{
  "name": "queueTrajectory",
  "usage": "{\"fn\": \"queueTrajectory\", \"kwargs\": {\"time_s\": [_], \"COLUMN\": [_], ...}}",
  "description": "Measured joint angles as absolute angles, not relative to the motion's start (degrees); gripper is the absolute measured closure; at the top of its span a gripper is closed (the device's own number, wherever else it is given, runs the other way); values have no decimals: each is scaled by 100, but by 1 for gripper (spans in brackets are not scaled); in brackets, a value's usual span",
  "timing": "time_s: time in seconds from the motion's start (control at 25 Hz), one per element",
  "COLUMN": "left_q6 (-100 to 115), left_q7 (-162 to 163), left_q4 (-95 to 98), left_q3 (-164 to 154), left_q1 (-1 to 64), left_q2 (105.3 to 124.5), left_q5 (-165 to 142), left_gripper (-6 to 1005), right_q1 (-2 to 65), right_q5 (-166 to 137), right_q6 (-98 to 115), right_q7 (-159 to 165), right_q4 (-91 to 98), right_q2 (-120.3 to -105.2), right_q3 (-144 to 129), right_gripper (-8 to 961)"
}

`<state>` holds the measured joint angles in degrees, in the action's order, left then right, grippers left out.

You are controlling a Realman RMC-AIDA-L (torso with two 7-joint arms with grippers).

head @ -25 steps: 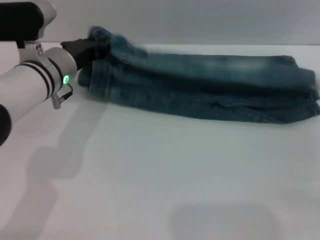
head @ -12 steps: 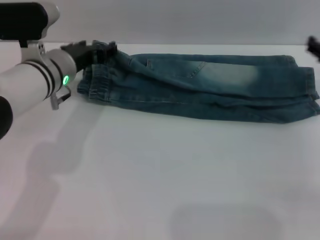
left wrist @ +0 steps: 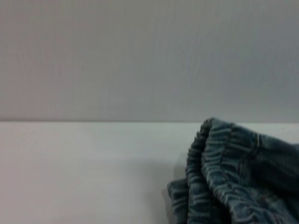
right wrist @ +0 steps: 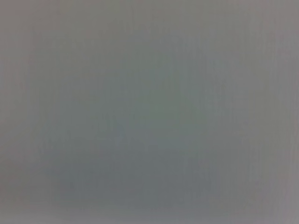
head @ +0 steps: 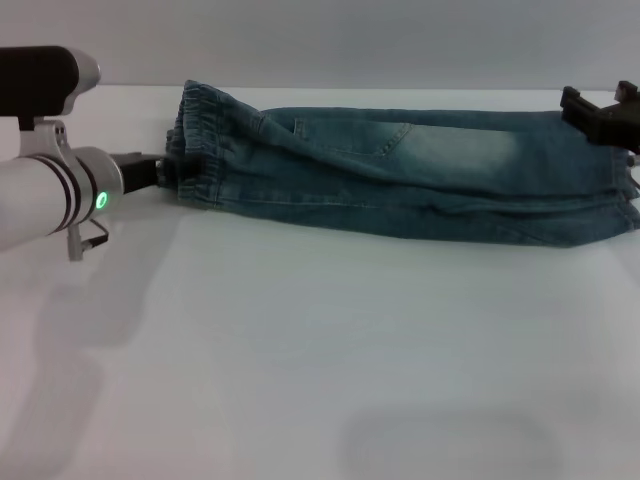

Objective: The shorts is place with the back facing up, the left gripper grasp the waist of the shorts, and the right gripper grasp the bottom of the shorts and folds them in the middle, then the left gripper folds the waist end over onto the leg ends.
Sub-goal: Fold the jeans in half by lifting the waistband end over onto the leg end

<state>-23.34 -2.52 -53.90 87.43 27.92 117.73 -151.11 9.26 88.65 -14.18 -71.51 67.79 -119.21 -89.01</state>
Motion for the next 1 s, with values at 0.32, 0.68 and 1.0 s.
{"fn": "queueTrajectory", "kwargs": {"time_s": [0.32, 0.68, 1.0], "left_q6": [-2397, -2579, -2599], "left_q7": [-255, -260, -322], "left_q4": [-5374, -5363, -5287], "left_q3": [8718, 8680, 8649], "left_q1": [2775, 2841, 2933], "left_q2": [11774, 11784, 11804], "left_q5": [-15182, -15170, -15138], "left_gripper": [171, 194, 214], "right_q1": [803, 774, 780], "right_q5": [8872, 8885, 8886], "right_q6": [-1459, -1496, -1503], "right_q7": [-7150, -7106, -7099], "right_q4": [6898, 6897, 6886], "right_q2": [-11923, -11930, -11918], "right_q3": [-9015, -9026, -9027], "right_gripper": [285, 297, 307]}}
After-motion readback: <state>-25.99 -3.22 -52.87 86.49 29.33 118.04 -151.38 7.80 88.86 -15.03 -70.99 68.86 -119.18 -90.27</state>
